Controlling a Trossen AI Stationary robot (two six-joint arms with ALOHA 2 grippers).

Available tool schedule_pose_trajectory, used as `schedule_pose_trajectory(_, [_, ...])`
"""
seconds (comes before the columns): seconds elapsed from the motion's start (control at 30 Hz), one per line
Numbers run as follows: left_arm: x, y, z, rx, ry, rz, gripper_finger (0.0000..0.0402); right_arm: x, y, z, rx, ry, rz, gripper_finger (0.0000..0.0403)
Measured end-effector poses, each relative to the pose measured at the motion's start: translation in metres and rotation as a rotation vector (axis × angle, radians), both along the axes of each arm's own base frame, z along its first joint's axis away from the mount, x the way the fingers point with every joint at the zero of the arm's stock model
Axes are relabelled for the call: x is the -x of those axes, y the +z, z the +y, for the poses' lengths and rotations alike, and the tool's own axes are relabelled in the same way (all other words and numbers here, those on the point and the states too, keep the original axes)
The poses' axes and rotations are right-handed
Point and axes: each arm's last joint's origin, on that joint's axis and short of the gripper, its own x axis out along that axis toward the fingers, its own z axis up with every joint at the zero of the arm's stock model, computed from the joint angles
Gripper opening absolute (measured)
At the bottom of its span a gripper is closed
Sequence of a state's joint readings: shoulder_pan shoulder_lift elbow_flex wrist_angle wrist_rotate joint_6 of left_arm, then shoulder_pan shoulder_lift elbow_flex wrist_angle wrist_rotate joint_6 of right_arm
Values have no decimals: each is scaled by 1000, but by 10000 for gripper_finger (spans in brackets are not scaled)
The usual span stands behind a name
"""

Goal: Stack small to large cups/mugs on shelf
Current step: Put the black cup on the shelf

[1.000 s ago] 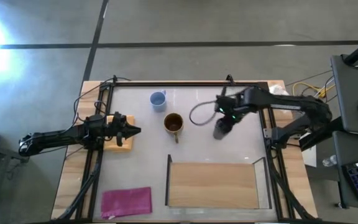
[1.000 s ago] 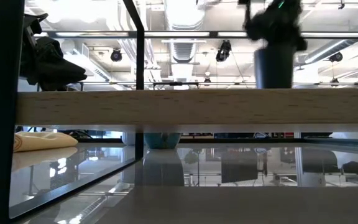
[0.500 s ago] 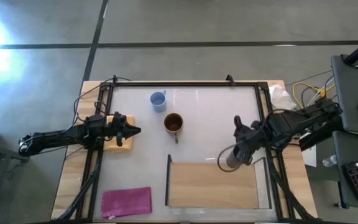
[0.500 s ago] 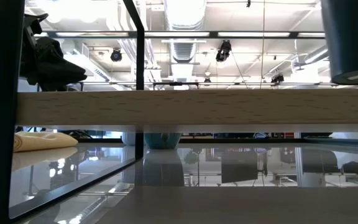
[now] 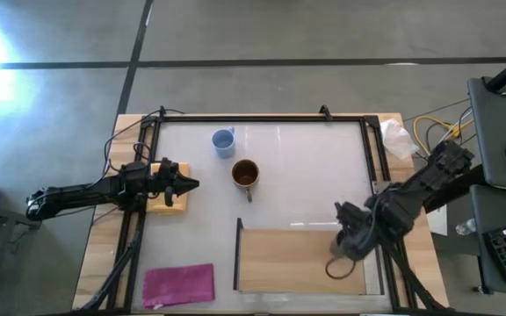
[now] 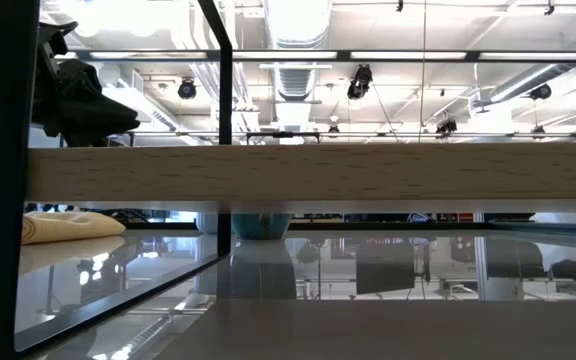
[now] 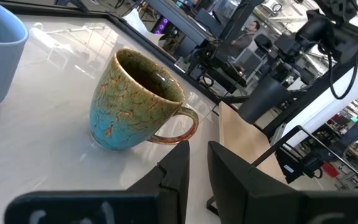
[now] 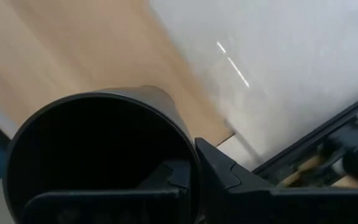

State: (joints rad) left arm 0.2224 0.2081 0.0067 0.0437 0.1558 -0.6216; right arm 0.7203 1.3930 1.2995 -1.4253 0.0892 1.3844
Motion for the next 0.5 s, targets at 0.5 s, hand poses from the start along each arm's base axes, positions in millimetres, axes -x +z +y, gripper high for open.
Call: schedule_pose_trajectory(0.5, [0, 0, 0, 0, 0, 0, 44, 17, -11, 38, -44, -122, 8, 9])
